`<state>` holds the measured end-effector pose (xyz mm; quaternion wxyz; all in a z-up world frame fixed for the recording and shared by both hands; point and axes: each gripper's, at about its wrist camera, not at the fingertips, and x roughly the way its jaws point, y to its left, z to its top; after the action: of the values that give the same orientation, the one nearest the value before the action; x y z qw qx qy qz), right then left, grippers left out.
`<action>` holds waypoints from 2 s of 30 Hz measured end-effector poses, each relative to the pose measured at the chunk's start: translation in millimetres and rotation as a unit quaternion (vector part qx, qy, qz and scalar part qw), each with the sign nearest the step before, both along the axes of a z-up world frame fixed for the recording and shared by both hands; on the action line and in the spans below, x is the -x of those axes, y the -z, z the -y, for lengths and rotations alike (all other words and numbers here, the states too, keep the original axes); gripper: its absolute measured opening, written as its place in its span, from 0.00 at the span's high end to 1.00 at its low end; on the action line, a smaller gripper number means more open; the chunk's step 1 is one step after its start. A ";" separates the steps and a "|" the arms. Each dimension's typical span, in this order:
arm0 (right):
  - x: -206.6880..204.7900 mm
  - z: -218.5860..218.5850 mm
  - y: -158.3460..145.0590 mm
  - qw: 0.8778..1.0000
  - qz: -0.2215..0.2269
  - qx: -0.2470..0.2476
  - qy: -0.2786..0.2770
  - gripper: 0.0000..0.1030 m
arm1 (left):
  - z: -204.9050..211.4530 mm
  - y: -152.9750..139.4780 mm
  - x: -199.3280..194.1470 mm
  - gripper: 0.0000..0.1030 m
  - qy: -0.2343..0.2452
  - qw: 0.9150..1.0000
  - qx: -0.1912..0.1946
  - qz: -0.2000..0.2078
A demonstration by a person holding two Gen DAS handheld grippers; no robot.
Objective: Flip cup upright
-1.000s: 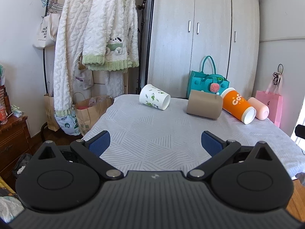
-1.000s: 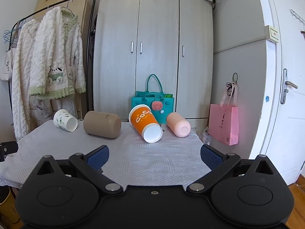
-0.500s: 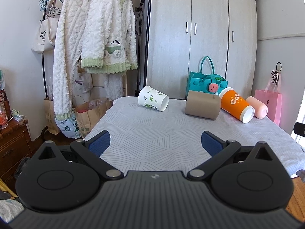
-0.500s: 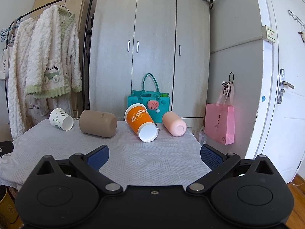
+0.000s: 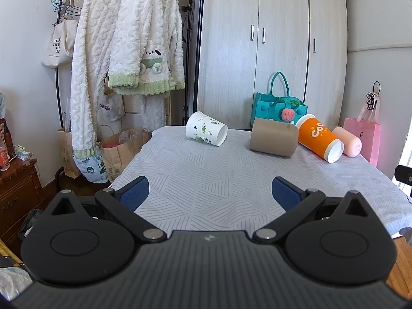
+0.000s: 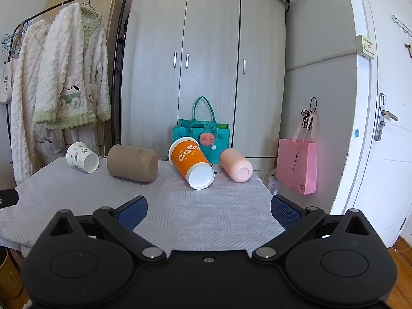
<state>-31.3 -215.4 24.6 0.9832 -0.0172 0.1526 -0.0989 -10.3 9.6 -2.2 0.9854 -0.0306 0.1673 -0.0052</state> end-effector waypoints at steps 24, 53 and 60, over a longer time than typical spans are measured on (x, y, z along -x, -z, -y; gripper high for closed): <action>-4.4 -1.5 1.2 1.000 -0.017 -0.006 -0.012 0.00 | 3.2 6.0 -10.5 0.00 0.016 0.998 0.014 -0.062; -59.3 80.4 -85.4 0.976 -0.046 0.009 -0.213 0.00 | 116.9 -125.2 -149.8 0.00 0.232 0.967 -0.059 -0.083; -125.9 105.2 -69.4 0.975 -0.112 0.029 -0.192 0.00 | 168.5 -110.5 -219.9 0.00 0.273 0.956 -0.059 -0.093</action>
<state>94.6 -320.6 93.9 0.9596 -0.0857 0.2525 0.0895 209.7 -158.9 108.4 0.9266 0.0740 0.2597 -0.2616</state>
